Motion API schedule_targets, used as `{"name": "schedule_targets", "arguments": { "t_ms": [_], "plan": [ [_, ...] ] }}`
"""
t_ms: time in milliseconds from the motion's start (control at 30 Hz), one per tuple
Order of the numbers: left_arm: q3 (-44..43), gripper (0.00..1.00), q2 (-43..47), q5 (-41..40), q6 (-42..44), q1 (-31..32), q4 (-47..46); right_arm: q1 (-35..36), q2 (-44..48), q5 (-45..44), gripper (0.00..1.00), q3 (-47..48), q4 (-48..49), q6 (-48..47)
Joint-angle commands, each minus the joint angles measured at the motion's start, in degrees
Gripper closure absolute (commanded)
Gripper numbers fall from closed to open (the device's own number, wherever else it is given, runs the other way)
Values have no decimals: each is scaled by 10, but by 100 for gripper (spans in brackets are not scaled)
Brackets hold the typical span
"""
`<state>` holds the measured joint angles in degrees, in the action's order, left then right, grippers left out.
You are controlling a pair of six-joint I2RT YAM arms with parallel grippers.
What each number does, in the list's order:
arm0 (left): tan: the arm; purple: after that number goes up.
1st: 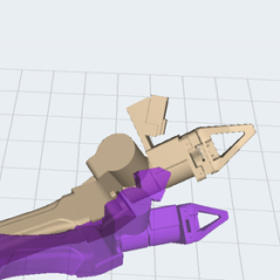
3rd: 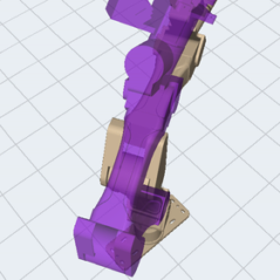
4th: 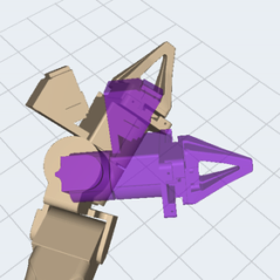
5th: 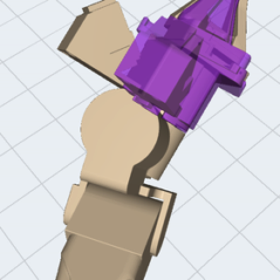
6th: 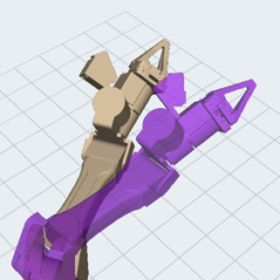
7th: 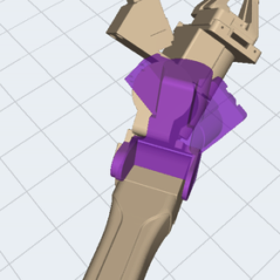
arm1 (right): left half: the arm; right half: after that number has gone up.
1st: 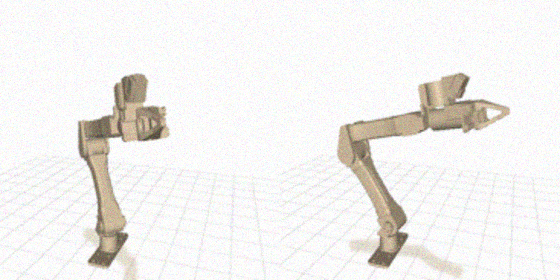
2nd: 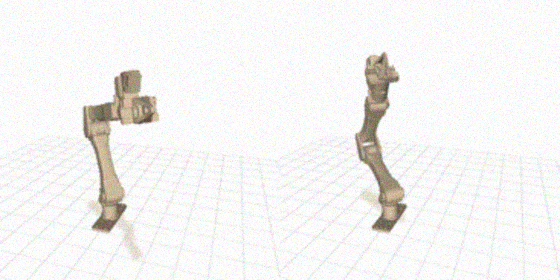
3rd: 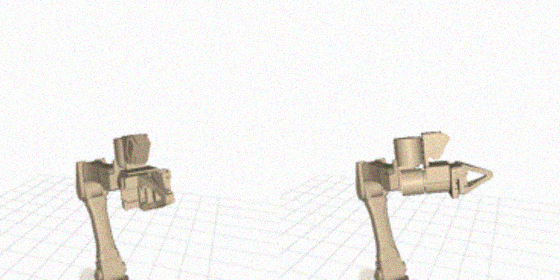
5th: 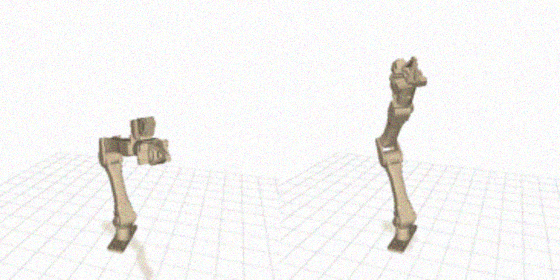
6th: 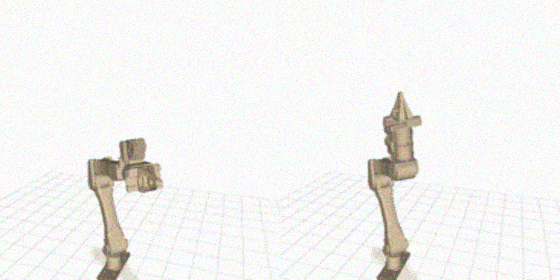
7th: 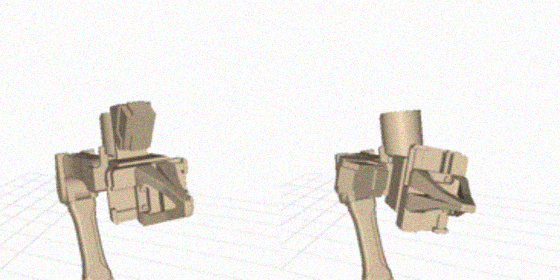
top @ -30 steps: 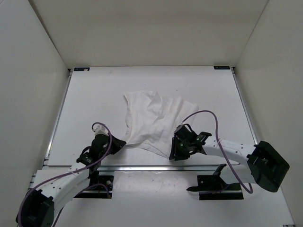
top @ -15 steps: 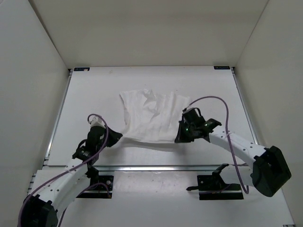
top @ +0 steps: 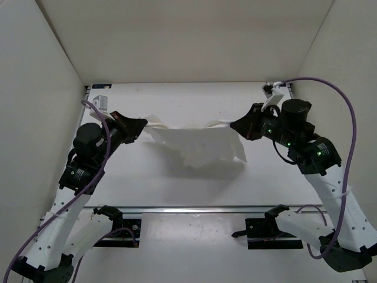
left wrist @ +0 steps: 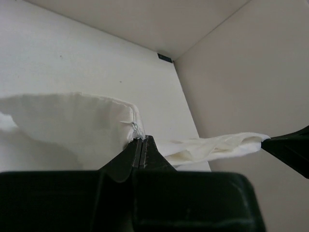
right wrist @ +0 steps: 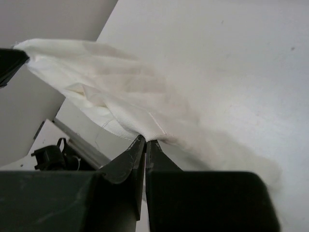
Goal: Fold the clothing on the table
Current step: Flatten the skirt out
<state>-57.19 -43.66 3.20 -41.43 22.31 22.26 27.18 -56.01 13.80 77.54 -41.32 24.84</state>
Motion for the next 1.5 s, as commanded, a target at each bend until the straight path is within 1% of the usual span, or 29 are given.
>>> {"name": "schedule_targets", "arguments": {
  "t_ms": [0, 33, 100, 133, 167, 233, 267, 300, 333, 367, 400, 467, 533, 567, 633, 667, 700, 733, 767, 800, 867, 1000, 1067, 1133, 1200, 1267, 1367, 1400, 1467],
  "plan": [
    [-40, 100, -30, 18, 22, -22, 24, -65, -52, 49, 100, 40, 10, -61],
    [-59, 100, -62, 22, 33, -34, 23, -80, -70, 76, 100, 46, 18, -66],
    [-133, 100, -133, 30, 49, -50, 11, -110, -163, 96, 100, 115, 35, -83],
    [-160, 100, -191, 29, 63, -60, 16, -105, -219, 81, 100, 175, 34, -98],
    [-222, 100, -252, 29, 70, -60, 25, -105, -251, 69, 100, 209, 25, -106],
    [-328, 100, -333, 25, 90, -67, 54, -100, -369, 55, 100, 392, -36, -130],
    [-396, 100, -372, 25, 94, -69, 77, -101, -397, 56, 100, 447, -52, -131],
    [-457, 100, -390, 26, 94, -73, 101, -104, -444, 58, 100, 547, -87, -134],
    [-483, 100, -412, 20, 102, -72, 116, -106, -476, 60, 100, 625, -107, -134],
    [-514, 100, -419, 15, 101, -73, 119, -109, -480, 63, 100, 640, -103, -135],
    [-522, 100, -413, 7, 105, -71, 124, -119, -472, 71, 100, 619, -80, -128],
    [-484, 100, -387, -5, 105, -70, 114, -132, -406, 90, 100, 528, -34, -117],
    [-369, 100, -348, 0, 99, -71, 69, -143, -359, 95, 100, 377, 35, -112],
    [-338, 100, -317, -5, 96, -71, 57, -143, -337, 97, 100, 343, 47, -111],
    [-199, 100, -265, -15, 86, -60, 13, -157, -317, 103, 100, 230, 68, -103],
    [-161, 100, -227, -17, 74, -57, 3, -162, -296, 108, 100, 167, 81, -95],
    [-84, 100, -199, -20, 59, -55, -15, -165, -289, 112, 100, 129, 89, -88],
    [-1, 100, -181, -19, 50, -44, -39, -164, -265, 117, 100, 50, 118, -75],
    [41, 100, -152, -14, 37, -42, -50, -170, -248, 125, 100, -25, 145, -55],
    [118, 100, -128, -14, 21, -36, -76, -164, -229, 129, 100, -94, 162, -39],
    [246, 100, -101, -9, 2, -24, -95, -144, -209, 126, 100, -185, 169, -22],
    [365, 100, -49, 4, -22, 20, -92, -93, -160, 82, 99, -346, 171, 6],
    [399, 100, 1, 0, -33, 30, -83, -73, -135, 87, 100, -397, 172, 15],
    [412, 100, 43, 16, -41, 20, -65, -54, -98, 101, 100, -417, 159, 21],
    [396, 100, 106, 25, -44, 14, -25, -43, -62, 104, 100, -405, 139, 21],
    [359, 100, 134, 15, -32, 14, 10, -27, -20, 85, 100, -370, 115, 14],
    [221, 100, 117, 13, 17, 9, 70, -35, 38, 80, 100, -264, 69, -16],
    [197, 100, 95, 17, 32, 6, 78, -35, 41, 78, 100, -240, 63, -22],
    [92, 100, 73, 12, 43, 3, 94, -47, 42, 77, 99, -147, 31, -43]
  ]
}}
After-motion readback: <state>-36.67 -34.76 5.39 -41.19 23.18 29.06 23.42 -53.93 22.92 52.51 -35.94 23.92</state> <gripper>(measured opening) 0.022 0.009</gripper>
